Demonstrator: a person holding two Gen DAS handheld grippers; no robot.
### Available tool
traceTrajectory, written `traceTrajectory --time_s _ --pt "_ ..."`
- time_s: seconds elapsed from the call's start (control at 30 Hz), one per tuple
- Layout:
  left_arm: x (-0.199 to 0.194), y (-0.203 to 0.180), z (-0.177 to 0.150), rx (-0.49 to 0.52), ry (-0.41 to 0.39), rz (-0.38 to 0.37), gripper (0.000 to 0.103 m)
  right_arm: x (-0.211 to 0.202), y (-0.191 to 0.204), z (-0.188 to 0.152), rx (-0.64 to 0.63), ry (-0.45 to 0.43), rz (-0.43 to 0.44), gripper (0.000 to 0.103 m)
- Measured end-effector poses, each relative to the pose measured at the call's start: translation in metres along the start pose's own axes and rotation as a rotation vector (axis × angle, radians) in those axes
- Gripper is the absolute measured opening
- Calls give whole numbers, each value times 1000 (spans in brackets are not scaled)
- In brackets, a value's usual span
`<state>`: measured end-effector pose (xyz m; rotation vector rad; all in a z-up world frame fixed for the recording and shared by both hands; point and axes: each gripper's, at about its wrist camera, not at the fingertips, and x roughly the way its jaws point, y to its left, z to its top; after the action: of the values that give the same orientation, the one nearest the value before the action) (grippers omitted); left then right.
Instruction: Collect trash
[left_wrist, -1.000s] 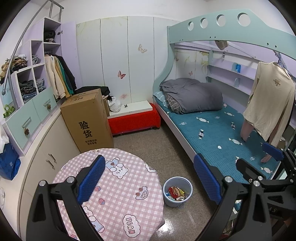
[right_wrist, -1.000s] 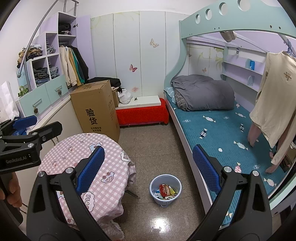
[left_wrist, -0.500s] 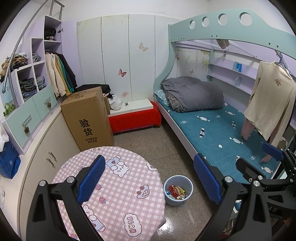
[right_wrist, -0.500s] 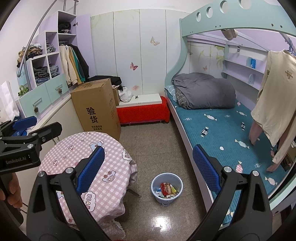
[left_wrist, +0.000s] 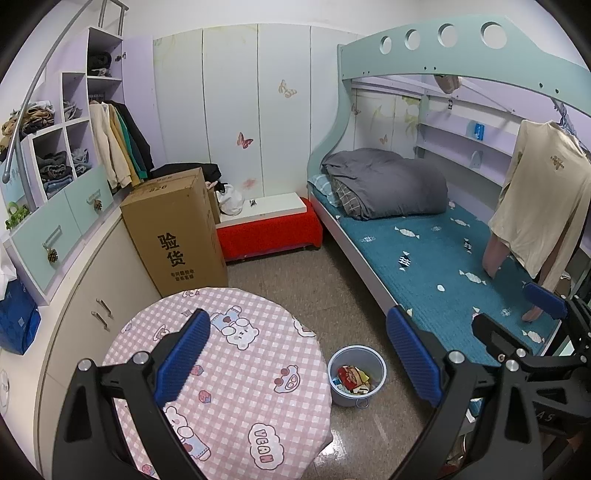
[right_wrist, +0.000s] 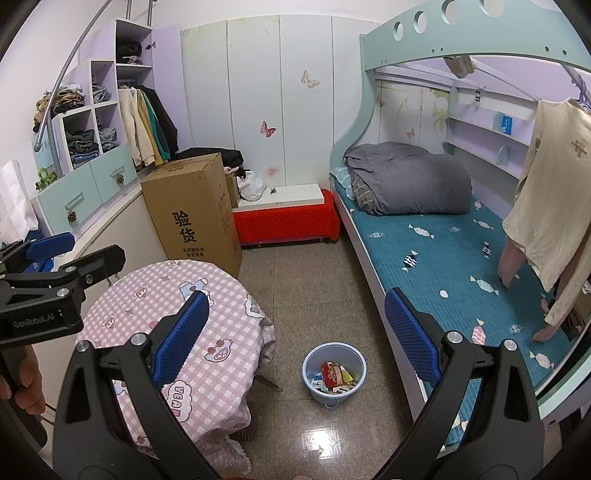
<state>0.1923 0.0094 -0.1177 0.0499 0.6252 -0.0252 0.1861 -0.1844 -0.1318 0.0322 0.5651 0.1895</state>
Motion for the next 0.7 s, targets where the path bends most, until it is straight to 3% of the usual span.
traceTrajectory --time_s 0.7 --pt "28 -9 7 -40 60 52 94 32 -18 6 -30 60 66 94"
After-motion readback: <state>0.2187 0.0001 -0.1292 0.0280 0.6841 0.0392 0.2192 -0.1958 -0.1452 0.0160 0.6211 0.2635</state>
